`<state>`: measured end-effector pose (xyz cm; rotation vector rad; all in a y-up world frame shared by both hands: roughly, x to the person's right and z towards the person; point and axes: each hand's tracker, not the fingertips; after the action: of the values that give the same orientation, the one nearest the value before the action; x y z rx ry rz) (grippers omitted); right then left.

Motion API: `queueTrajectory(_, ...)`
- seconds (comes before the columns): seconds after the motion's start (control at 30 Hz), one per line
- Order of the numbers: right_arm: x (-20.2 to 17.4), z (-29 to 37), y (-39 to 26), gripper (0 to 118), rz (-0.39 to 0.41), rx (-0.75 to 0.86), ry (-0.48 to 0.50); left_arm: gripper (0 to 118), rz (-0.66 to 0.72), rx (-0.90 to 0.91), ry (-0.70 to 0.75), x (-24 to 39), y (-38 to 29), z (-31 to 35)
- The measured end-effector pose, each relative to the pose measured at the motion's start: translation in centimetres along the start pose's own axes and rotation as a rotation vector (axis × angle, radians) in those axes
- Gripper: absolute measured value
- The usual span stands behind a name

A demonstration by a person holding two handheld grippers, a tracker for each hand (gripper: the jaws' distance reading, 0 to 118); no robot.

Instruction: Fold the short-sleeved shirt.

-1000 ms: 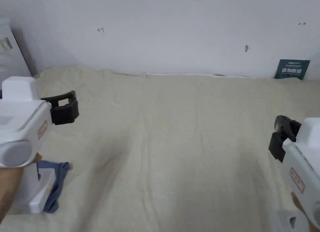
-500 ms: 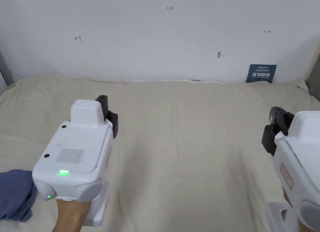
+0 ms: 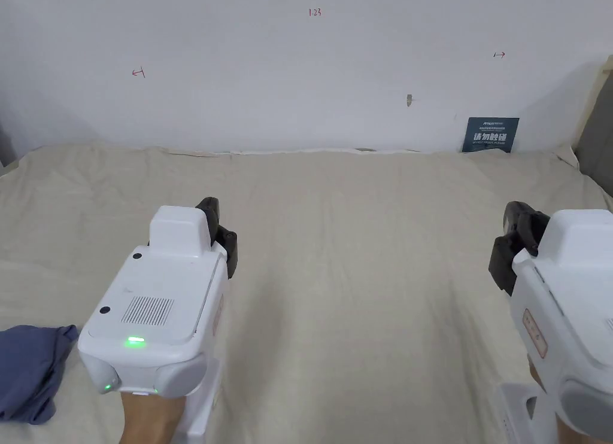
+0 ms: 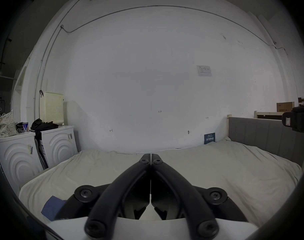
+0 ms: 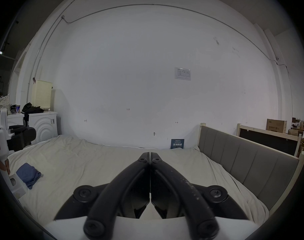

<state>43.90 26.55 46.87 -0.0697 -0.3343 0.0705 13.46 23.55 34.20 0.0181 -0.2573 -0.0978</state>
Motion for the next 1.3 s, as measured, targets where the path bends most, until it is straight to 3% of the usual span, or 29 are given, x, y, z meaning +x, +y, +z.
queueTrajectory(1.3,-0.5,1.2,0.6,2,0.004,0.019,-0.001,0,0.014,-0.018,-0.009,-0.9,-0.2,0.8)
